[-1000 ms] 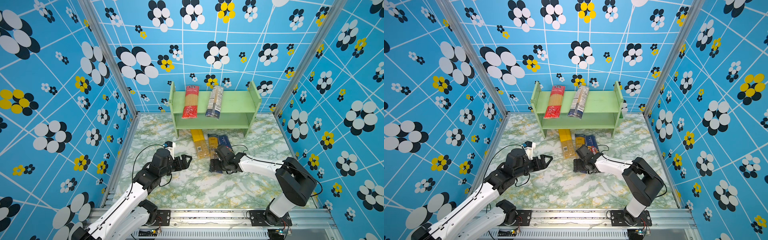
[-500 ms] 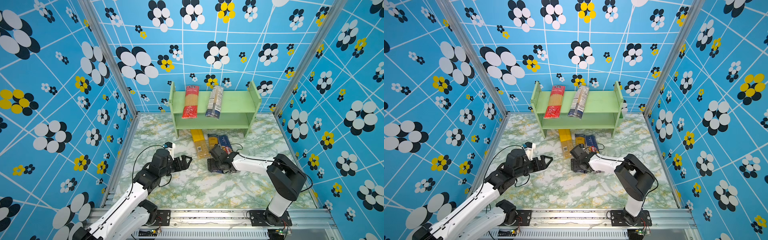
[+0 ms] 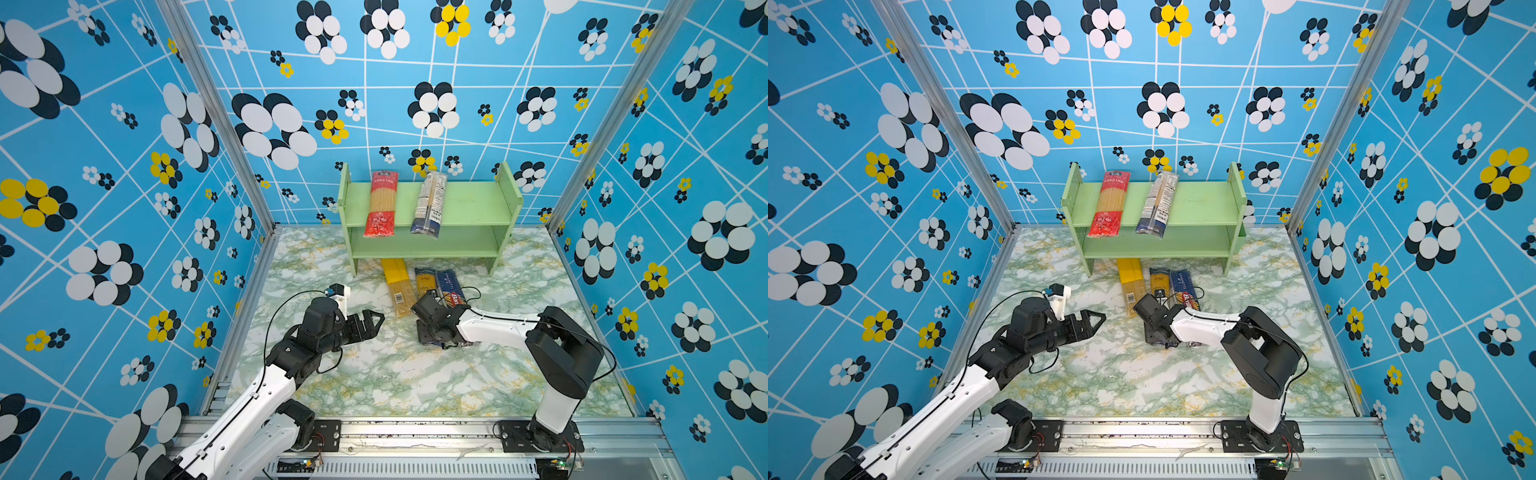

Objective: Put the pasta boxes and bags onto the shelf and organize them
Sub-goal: 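Lower the right gripper and close it around the Ankara bag's blue end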

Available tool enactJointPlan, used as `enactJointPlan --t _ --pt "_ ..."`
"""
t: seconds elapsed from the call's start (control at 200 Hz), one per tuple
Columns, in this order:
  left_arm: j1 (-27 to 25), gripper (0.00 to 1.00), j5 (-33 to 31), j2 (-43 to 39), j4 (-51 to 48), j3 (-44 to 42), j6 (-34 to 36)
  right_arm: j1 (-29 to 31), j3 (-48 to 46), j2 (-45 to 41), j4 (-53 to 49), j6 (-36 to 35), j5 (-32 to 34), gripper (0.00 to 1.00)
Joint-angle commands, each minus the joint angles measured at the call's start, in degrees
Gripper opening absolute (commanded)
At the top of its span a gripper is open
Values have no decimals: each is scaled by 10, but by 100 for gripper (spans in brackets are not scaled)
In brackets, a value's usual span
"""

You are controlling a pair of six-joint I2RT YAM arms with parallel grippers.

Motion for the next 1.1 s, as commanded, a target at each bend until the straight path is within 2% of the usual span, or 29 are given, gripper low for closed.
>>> enactJointPlan --t 0.0,0.245,0.355,0.56,0.675,0.79,1.095 --pt "4 99 8 -5 4 -10 -2 7 7 23 -39 7 8 66" --pt "5 100 8 -16 -4 -12 -3 10 7 31 -44 13 10 54" --pt "6 100 8 -18 -6 -12 -3 10 5 28 -44 13 10 44" --pt "6 100 9 -22 -8 -15 -3 10 8 17 -50 11 13 33" --pt "6 100 9 -24 -10 -16 -3 10 15 9 -54 4 12 21" --pt "6 100 8 -26 -11 -16 -3 10 27 1 -59 -6 13 0" --pt "8 100 8 -27 -11 -18 -3 9 80 -30 -100 -40 38 0"
